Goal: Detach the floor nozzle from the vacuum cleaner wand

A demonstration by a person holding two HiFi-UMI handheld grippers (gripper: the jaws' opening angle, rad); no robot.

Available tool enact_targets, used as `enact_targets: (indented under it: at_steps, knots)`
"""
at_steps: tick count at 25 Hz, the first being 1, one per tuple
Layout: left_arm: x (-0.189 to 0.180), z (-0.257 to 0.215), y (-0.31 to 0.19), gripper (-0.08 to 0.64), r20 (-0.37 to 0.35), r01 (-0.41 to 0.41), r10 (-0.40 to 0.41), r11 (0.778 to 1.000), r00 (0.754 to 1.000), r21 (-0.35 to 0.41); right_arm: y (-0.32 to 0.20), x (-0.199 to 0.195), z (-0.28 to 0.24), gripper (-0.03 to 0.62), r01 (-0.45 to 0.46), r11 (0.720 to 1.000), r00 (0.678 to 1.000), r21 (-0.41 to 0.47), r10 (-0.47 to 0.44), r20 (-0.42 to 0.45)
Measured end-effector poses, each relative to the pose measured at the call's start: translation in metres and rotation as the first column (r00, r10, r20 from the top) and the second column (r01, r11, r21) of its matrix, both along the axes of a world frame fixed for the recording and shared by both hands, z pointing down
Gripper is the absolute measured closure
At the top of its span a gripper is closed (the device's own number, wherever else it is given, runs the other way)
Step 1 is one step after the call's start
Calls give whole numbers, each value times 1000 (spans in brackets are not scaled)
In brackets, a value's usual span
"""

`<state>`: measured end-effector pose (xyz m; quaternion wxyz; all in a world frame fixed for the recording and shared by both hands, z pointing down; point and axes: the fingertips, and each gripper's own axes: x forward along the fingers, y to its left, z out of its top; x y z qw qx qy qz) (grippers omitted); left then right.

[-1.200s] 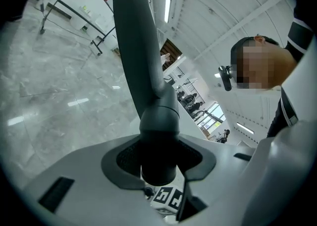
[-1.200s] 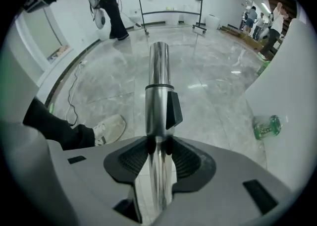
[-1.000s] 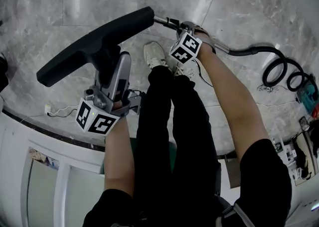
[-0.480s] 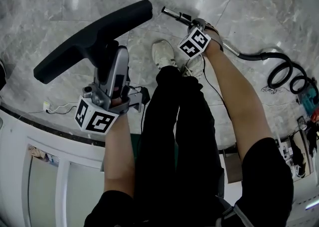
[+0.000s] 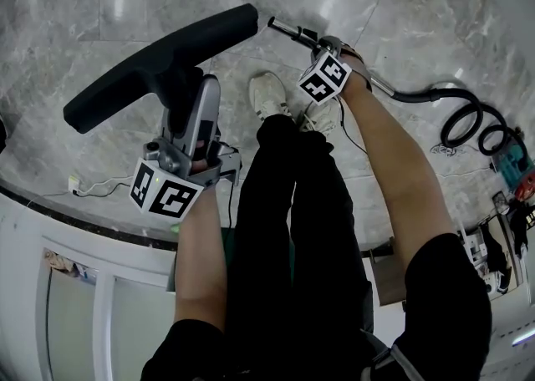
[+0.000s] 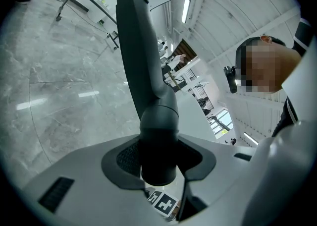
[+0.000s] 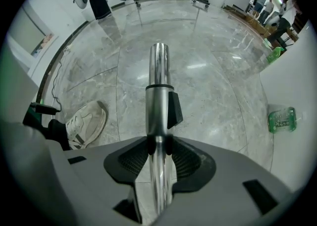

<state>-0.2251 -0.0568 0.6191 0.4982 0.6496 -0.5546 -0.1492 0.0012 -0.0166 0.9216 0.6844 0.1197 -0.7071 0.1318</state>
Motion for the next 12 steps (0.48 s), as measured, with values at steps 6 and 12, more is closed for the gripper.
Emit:
enact_targets:
  at_steps: [6, 12]
  knots:
    - [0, -1, -3, 393, -2, -6, 6, 1000, 1000, -3, 1, 3, -5, 426, -1, 1000, 1000, -3, 1, 1]
    - [1, -11, -11, 393, 5, -21, 21, 1000, 1000, 10, 5, 3, -20, 426, 6, 1000, 1000, -1, -6, 18]
